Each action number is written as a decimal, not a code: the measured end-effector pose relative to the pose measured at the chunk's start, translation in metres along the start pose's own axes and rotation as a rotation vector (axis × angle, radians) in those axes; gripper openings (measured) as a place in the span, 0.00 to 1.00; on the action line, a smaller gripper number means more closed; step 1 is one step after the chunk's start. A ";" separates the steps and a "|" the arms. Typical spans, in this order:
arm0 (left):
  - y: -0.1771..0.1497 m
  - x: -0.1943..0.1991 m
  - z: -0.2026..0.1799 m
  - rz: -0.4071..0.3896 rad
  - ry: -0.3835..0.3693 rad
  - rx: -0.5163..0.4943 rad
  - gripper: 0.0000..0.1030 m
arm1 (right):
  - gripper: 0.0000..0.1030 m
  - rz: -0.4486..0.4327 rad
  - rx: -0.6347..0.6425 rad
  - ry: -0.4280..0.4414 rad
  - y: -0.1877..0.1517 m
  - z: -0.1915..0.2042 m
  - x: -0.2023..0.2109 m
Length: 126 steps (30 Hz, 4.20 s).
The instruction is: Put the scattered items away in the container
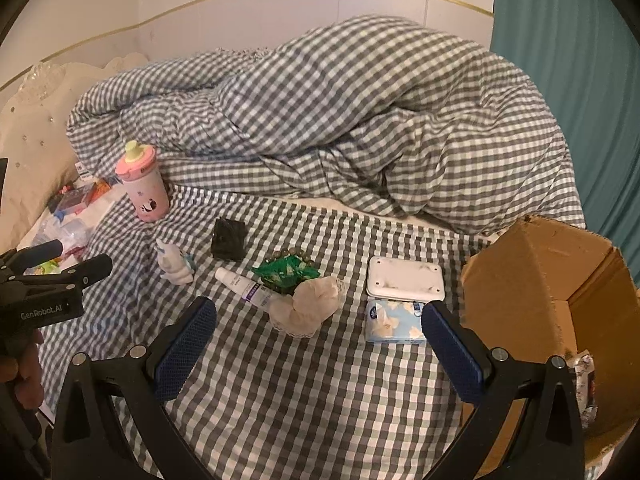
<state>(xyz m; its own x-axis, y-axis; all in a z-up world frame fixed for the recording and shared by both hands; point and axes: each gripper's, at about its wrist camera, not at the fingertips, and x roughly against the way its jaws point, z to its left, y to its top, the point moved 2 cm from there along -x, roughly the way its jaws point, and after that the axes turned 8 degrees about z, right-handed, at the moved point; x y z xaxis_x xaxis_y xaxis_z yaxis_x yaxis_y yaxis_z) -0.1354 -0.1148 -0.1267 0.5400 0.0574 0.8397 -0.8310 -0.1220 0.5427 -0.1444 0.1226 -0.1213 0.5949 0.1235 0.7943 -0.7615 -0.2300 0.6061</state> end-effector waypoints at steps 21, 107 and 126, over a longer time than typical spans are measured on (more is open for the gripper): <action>0.010 -0.096 0.002 0.110 0.016 -0.010 1.00 | 1.00 0.137 0.002 0.003 -0.002 -0.003 -0.094; 0.012 0.001 -0.008 -0.058 0.013 0.024 0.53 | 0.29 0.024 -0.001 0.090 -0.009 -0.009 -0.013; -0.014 0.122 -0.040 -0.223 -0.008 -0.021 0.53 | 0.30 -0.126 -0.008 0.067 -0.028 -0.023 0.099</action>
<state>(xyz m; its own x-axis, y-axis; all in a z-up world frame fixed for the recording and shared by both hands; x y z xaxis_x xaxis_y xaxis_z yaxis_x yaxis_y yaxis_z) -0.0634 -0.0669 -0.0315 0.7119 0.0728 0.6985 -0.6932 -0.0864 0.7155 -0.0700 0.1634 -0.0587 0.6680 0.2152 0.7124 -0.6838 -0.2005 0.7016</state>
